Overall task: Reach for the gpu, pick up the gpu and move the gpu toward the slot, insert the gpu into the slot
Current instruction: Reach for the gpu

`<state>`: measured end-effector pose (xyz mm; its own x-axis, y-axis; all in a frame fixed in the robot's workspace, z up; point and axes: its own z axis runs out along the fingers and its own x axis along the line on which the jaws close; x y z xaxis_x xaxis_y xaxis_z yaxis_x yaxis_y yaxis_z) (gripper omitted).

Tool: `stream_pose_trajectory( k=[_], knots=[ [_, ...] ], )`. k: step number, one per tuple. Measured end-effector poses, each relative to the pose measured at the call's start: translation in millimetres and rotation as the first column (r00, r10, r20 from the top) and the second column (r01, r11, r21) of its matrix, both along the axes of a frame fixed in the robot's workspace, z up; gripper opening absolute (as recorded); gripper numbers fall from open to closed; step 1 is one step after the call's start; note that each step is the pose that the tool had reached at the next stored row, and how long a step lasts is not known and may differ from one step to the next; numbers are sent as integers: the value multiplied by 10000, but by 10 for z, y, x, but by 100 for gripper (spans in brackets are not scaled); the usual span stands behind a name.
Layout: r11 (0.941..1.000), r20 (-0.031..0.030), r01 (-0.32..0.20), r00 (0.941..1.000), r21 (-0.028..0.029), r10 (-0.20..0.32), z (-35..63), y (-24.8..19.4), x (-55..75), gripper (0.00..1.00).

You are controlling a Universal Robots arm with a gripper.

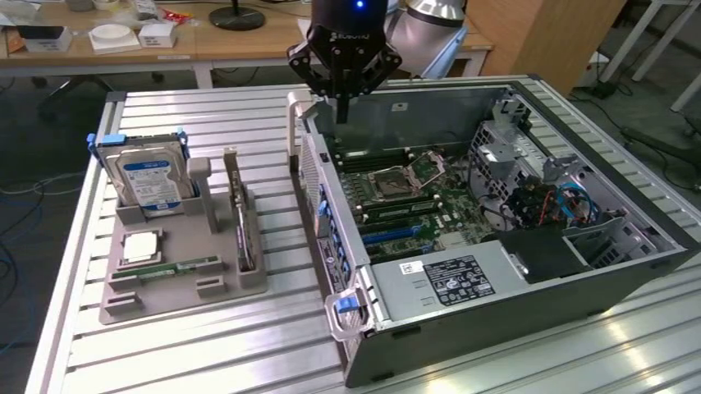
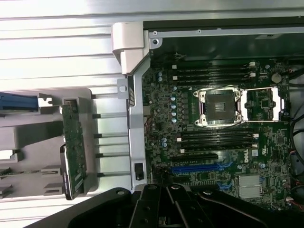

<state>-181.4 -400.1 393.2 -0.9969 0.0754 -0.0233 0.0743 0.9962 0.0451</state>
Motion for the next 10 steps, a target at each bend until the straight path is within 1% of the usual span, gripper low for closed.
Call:
stream_pose_trajectory(
  k=[10],
  knots=[
    [10000,0,0,10000,0,0,0,-7,-141,10]
  ],
)
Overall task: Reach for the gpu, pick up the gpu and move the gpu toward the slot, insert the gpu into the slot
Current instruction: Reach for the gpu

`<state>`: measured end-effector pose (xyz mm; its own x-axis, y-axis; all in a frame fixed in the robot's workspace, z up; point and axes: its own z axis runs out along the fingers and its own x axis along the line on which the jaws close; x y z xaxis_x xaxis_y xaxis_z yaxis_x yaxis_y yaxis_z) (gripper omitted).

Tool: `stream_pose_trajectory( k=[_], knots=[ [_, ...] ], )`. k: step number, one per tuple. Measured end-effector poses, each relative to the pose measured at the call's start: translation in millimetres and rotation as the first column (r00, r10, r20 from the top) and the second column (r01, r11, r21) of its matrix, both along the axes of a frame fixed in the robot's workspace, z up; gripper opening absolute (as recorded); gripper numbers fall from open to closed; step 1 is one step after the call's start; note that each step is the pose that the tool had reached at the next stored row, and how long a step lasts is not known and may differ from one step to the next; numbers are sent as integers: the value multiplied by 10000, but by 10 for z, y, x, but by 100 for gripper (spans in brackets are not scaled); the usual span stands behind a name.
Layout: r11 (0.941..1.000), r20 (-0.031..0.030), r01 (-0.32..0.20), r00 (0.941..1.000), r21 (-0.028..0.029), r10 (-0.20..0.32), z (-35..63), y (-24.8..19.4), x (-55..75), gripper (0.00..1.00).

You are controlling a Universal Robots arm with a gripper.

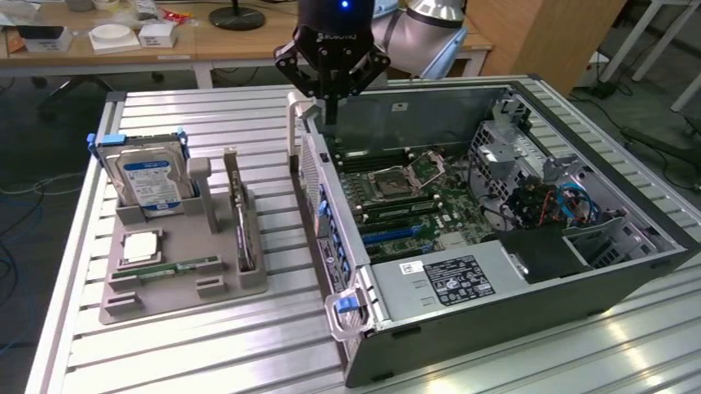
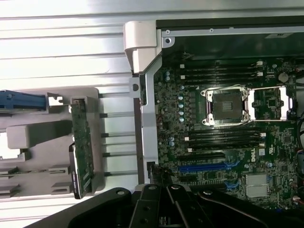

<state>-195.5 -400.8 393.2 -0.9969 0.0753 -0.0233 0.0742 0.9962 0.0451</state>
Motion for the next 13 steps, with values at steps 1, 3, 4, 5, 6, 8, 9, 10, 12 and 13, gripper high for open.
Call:
stream_pose_trajectory(
  k=[1,3,4,5,6,8,9,10,12,13],
  knots=[
    [10000,0,0,10000,0,0,0,-1,-15,10],
    [10000,-1,0,10000,-1,0,0,-2,-42,10],
    [10000,1,0,10000,0,0,-1,-3,-55,10],
    [10000,0,0,10000,0,0,-1,-3,-68,10],
    [10000,0,-1,10000,0,1,-1,-4,-81,10],
    [10000,0,-1,10000,0,1,-1,-5,-108,10],
    [10000,0,-1,10000,0,1,-1,-6,-119,10],
    [10000,0,0,10000,0,0,-1,-6,-130,10],
    [10000,0,0,10000,0,0,-2,-7,-150,10],
    [10000,0,0,10000,0,0,-2,-8,-160,10]
  ],
)
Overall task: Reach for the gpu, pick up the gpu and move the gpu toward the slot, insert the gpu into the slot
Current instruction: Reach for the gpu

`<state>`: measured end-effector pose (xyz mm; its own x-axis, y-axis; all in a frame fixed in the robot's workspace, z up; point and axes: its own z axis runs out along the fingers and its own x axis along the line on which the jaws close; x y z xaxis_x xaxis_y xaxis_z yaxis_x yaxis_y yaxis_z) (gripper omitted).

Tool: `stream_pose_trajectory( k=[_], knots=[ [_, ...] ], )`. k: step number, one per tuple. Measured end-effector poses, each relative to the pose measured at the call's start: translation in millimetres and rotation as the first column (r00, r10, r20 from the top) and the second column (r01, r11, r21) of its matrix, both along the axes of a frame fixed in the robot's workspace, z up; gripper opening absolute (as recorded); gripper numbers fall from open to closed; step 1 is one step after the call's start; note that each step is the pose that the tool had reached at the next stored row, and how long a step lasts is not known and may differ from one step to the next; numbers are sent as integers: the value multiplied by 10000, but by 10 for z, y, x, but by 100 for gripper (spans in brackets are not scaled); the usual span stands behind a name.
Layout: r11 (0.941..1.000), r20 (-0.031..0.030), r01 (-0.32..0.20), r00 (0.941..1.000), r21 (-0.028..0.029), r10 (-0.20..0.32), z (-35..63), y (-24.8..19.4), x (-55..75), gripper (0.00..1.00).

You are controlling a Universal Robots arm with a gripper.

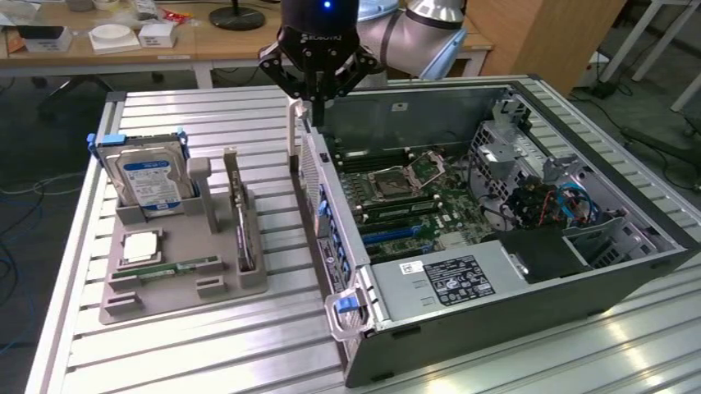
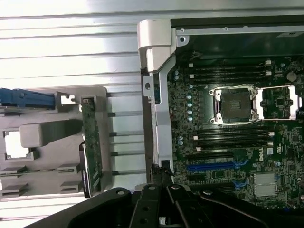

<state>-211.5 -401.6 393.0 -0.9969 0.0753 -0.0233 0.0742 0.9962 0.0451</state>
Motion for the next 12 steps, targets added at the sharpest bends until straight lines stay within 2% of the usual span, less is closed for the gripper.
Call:
stream_pose_trajectory(
  k=[12],
  knots=[
    [10000,0,0,10000,0,0,-1,-7,-142,10]
  ],
)
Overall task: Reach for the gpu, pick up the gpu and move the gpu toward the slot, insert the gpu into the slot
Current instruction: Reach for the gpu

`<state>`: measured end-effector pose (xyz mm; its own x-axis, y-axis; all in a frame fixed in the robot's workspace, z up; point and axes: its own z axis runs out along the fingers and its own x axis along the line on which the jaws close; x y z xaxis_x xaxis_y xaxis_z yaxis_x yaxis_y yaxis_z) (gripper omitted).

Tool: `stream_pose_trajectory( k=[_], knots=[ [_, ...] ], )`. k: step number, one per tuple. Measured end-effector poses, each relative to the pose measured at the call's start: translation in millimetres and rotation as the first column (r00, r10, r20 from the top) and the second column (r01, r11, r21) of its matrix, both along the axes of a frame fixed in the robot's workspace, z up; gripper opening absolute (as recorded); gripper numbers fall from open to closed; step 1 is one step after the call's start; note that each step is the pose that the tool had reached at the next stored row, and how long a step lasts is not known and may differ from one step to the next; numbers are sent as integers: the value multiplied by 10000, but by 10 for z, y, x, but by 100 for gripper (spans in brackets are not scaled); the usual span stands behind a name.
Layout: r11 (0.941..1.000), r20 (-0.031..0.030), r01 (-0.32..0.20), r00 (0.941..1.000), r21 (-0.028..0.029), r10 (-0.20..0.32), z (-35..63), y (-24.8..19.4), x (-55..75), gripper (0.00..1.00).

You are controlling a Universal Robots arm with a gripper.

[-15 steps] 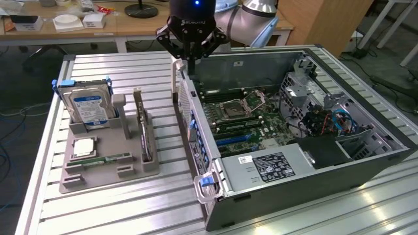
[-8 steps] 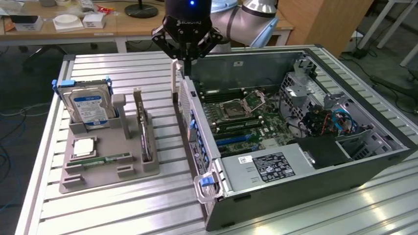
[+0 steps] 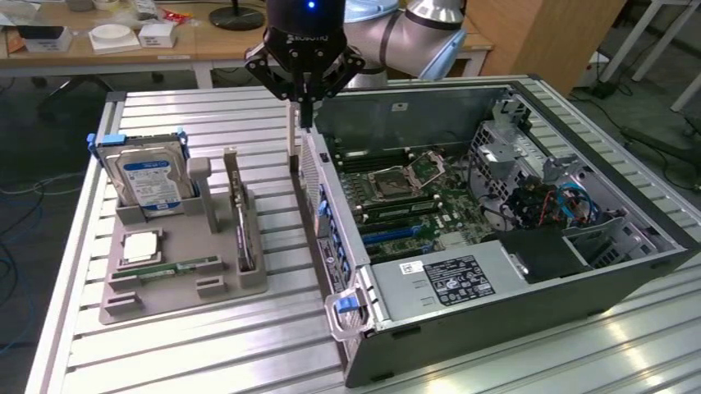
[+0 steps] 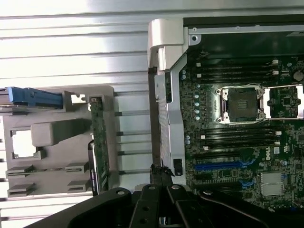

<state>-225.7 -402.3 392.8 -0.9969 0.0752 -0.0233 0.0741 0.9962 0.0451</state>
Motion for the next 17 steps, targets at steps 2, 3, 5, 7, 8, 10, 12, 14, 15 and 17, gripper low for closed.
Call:
stream_pose_trajectory(
  k=[2,3,5,7,8,10,12,14,15,17],
  knots=[
    [10000,0,0,10000,0,0,0,-2,-25,10],
    [10000,0,0,10000,0,0,0,-3,-37,10],
    [10000,0,0,10000,0,0,0,-5,-61,10],
    [10000,0,1,10000,0,-1,0,-7,-84,10],
    [10000,-1,1,10000,-1,-1,0,-8,-97,10],
    [10000,0,1,10000,-1,-1,0,-10,-120,10],
    [10000,0,1,10000,-1,-1,0,-11,-142,10],
    [10000,0,1,10000,0,-1,-1,-13,-163,10],
    [10000,0,1,10000,0,-1,-1,-13,-172,10],
    [10000,0,1,10000,0,-1,-1,-14,-186,10]
  ],
)
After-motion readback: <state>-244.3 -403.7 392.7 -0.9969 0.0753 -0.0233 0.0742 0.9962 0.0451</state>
